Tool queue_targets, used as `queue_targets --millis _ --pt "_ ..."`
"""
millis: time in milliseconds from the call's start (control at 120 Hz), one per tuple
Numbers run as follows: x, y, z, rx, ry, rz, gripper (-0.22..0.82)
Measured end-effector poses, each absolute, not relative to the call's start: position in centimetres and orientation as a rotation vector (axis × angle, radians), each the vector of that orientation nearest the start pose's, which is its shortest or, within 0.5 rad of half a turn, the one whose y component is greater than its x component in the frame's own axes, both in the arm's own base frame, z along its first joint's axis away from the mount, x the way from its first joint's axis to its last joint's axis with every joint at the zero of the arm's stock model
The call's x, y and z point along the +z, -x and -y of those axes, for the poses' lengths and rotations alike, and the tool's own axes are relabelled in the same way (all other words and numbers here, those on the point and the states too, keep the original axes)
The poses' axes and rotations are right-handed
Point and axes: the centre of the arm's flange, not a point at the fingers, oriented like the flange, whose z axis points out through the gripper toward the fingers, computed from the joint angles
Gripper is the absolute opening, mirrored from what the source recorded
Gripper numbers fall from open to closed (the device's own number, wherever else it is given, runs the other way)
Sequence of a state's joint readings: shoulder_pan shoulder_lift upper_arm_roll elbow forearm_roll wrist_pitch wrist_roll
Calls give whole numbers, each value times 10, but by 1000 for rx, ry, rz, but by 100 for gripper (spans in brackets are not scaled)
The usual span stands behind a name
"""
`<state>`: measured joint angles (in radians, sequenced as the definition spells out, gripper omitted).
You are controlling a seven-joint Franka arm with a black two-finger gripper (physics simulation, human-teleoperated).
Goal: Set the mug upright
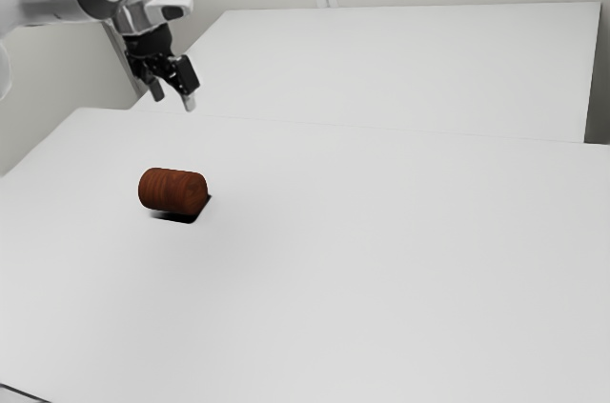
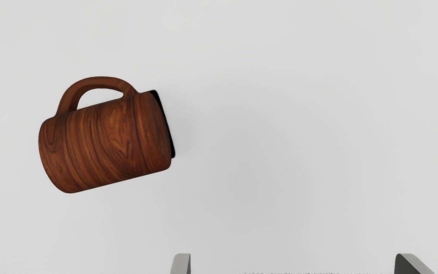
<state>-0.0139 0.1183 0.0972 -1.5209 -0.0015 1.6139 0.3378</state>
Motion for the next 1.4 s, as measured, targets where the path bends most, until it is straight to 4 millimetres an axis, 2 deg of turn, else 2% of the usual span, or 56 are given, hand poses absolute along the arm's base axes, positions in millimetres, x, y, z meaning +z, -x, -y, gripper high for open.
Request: queue_targets --millis 158,300,400,633,733,983,1083,1200,1400 --pt "584 -589 -51 29 3115 -379 58" --pt "562 -597 -59 68 3171 -334 58" --pt "550 -597 -85 85 3261 -246 58" --pt "486 -604 -171 221 3493 -52 58" --pt "473 -614 -198 238 3551 -51 58" --pt "412 -627 -269 234 3701 -18 58" --pt "392 -622 -298 190 3771 -3 58" --pt "364 -626 -316 167 3811 -23 58" --pt "348 -631 -332 87 3812 -62 58"
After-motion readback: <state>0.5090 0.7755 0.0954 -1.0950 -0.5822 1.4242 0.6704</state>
